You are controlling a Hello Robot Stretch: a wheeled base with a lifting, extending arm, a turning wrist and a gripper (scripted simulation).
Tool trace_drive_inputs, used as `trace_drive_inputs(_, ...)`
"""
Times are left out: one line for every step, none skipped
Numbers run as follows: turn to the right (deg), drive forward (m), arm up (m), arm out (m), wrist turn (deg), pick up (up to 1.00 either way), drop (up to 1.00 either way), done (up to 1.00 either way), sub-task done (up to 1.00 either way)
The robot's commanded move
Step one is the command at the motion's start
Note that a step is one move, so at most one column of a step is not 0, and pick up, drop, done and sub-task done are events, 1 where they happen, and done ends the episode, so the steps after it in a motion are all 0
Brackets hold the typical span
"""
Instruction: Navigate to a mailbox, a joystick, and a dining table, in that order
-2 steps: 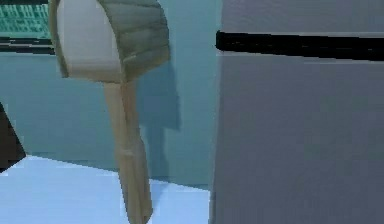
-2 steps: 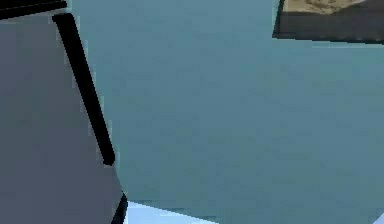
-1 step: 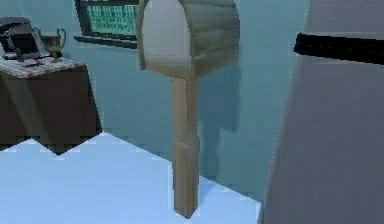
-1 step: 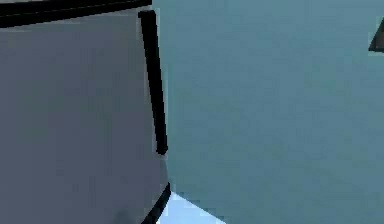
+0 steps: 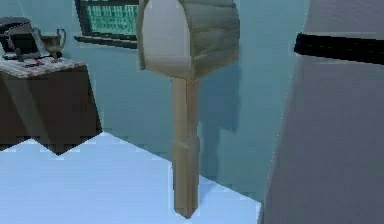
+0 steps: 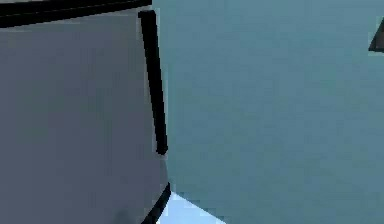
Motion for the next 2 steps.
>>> trace_drive_inputs(-45.0,0.0,0.0,0.0,0.0,0.0,0.0,0.0,0.0)
trace_drive_inputs(-3.0,0.0,0.0,0.0,0.0,0.0,0.0,0.0,0.0)
